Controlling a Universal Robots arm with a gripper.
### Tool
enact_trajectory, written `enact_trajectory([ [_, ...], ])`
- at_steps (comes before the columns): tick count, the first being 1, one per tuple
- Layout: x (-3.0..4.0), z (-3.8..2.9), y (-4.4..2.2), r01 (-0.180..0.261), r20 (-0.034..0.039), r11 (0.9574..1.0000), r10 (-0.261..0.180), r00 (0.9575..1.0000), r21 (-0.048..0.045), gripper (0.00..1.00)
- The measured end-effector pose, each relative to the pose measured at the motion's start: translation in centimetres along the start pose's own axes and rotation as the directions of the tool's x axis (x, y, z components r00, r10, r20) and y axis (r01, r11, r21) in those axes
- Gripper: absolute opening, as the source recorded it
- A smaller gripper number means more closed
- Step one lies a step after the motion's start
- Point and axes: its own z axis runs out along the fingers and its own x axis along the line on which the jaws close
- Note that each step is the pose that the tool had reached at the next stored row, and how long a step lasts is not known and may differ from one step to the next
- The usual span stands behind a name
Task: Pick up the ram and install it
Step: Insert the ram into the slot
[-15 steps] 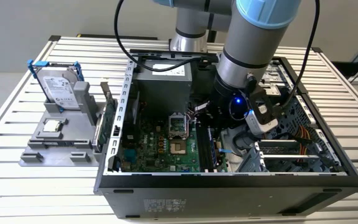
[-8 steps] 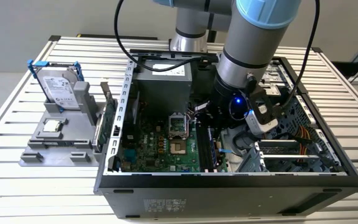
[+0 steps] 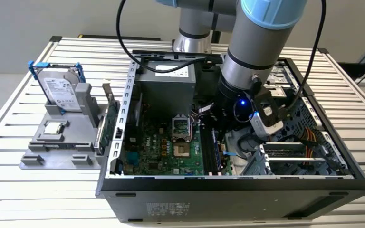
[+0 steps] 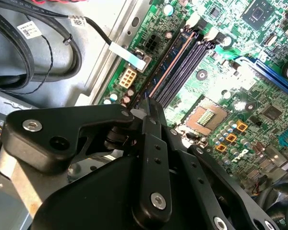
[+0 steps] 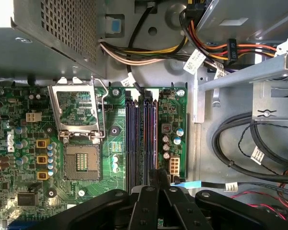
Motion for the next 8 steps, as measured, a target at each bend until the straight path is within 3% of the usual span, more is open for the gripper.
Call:
enact_trajectory([
  [4,0.0,0.01,0.02,0.054,0.0004,0.9985,-0.054,0.9985,0.0009,0.0],
  [8,0.0,0.02,0.06,0.11,0.0007,0.994,-0.11,0.994,0.0017,0.0],
])
